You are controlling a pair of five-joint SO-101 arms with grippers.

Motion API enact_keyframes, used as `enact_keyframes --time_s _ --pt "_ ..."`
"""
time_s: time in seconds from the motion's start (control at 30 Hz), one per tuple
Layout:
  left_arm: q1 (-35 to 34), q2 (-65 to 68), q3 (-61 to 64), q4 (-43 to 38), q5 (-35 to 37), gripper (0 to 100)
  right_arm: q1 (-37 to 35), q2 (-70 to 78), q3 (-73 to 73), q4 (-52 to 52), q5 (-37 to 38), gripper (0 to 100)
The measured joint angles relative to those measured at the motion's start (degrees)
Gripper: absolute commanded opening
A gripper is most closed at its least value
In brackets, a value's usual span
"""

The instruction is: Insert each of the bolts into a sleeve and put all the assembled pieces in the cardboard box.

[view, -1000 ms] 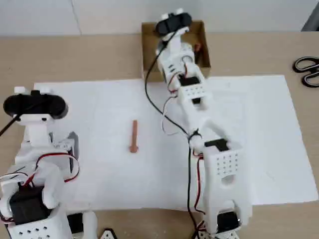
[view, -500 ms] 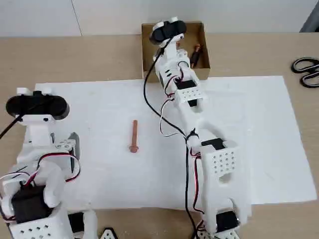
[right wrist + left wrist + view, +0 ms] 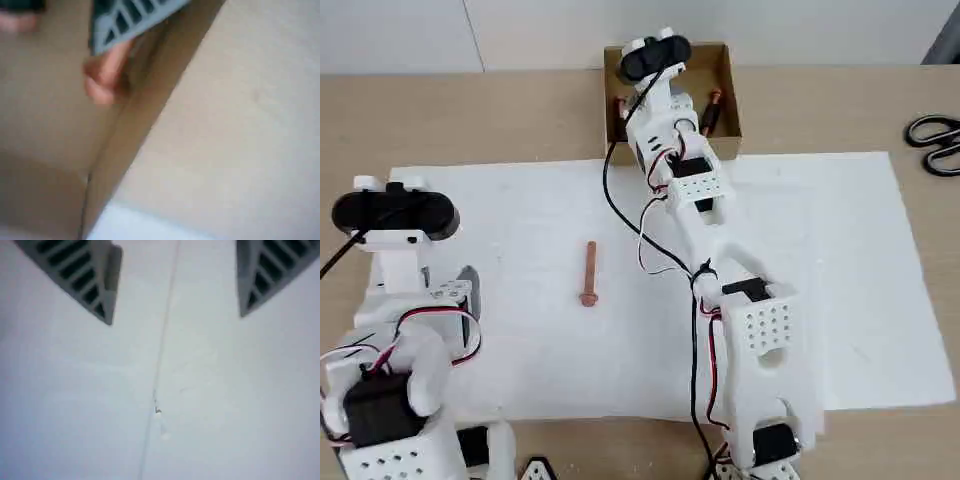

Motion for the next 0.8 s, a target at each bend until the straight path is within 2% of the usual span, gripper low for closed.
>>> enact_keyframes --time_s 0.27,0.8 --pt "0.0 0.0 0.0 0.0 0.0 16 -0.1 -14.7 0.0 23.2 0.0 19.5" --pt "0.0 0.0 1.6 0.0 0.0 16 1.5 -32.2 0.5 69.5 0.0 19.5"
